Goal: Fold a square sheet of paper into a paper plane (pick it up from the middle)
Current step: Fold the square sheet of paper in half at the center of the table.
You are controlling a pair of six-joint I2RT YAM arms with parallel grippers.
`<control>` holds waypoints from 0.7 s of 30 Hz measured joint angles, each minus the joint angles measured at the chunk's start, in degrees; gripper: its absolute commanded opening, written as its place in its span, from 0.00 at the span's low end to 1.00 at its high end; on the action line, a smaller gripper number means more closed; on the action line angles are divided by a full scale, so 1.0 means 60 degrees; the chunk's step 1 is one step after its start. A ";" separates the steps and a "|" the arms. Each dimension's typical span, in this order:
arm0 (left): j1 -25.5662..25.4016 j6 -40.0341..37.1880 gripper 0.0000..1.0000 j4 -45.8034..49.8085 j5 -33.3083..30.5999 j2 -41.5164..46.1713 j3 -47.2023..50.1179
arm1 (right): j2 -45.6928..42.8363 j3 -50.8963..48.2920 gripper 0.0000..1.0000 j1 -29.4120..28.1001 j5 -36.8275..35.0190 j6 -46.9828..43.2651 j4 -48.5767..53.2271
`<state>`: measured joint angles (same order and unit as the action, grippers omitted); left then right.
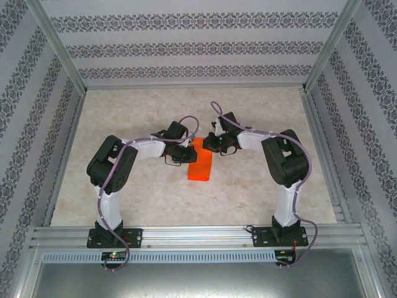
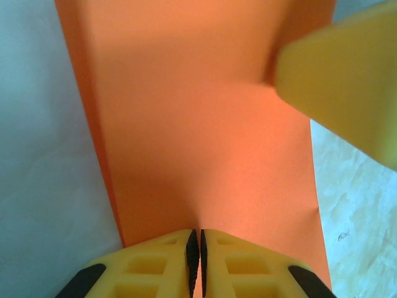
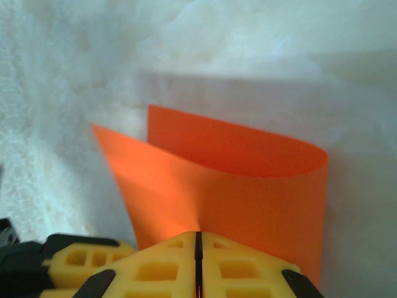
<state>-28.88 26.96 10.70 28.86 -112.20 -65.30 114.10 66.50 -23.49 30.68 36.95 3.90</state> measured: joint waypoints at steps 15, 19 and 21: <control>-0.0004 -0.0073 0.17 -0.0004 -0.0062 0.0011 0.0011 | 0.0412 0.0229 0.09 0.0743 0.0069 -0.0463 0.0084; -0.0004 -0.0113 0.17 -0.0004 -0.0062 0.0011 0.0011 | 0.0415 0.0291 0.09 0.0984 0.0007 -0.0514 0.0109; -0.0004 -0.0117 0.17 -0.0004 -0.0062 0.0011 0.0011 | 0.0415 0.0353 0.09 0.1078 -0.0146 -0.0561 0.0131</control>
<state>-28.91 26.26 10.68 28.49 -112.14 -65.23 116.60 68.62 -17.02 29.80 33.58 4.69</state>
